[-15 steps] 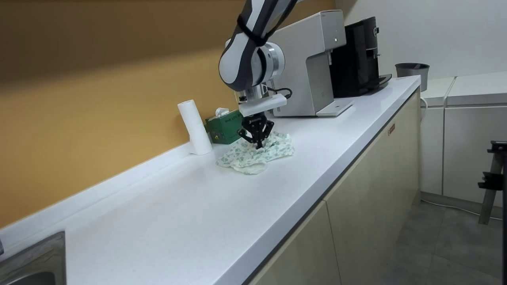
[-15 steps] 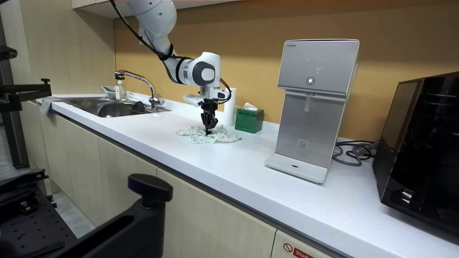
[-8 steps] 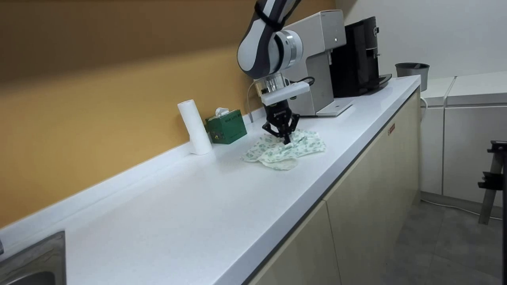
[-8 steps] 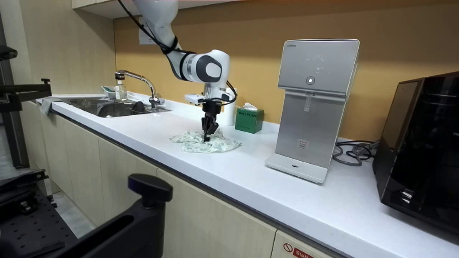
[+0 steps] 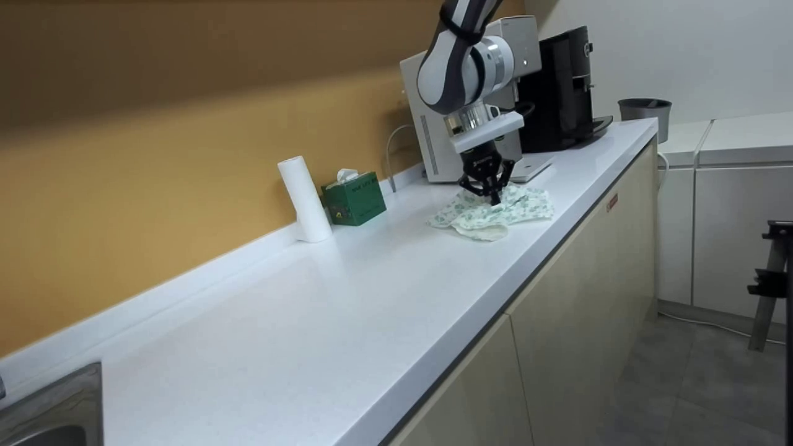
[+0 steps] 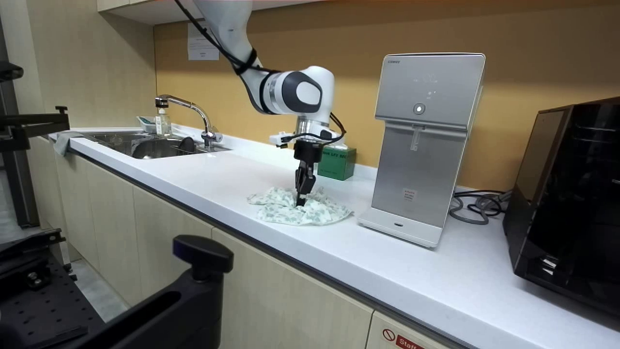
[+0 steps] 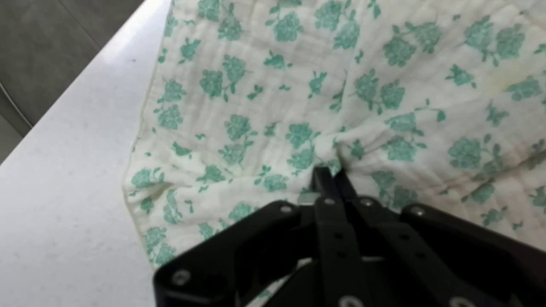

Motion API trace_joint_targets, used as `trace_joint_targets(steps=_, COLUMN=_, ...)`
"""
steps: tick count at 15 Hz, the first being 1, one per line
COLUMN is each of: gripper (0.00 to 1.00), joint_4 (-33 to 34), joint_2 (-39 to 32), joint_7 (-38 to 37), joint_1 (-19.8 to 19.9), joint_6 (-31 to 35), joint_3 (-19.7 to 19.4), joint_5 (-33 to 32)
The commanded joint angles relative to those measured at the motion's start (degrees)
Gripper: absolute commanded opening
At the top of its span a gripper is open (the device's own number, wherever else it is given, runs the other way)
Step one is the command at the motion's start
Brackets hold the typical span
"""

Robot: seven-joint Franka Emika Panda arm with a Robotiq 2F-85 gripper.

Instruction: Use the white towel to wipe the countertop

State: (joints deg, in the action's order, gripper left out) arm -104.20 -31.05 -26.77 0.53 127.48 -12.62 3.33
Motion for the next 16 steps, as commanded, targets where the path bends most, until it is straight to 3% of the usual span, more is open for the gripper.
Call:
trace_joint_targets(steps=1, gripper=0.01, joint_4=3.77, joint_2=-6.13, joint_7=-3.30, joint_1=0.49, joint_6=0.57, joint_3=0.43, joint_5=-0.84)
trace_joint_targets(steps=9, gripper=0.01, joint_4=14.86, joint_2=-13.12, joint_7=-2.40, joint_1=-1.14, joint_6=-3.55, joint_3=4.42, joint_5=-0.35)
trace_joint_targets(steps=12, gripper=0.01, joint_4=16.22, joint_2=-13.44, joint_7=-0.18, joint_1=-1.95, joint_6=-0.57, joint_3=7.44, joint_5=1.07)
trace_joint_targets(steps=16, gripper=0.01, joint_4=13.15, joint_2=-10.56, joint_7=4.22, joint_1=-1.76, joint_6=-0.45, joint_3=10.58, joint_5=3.40)
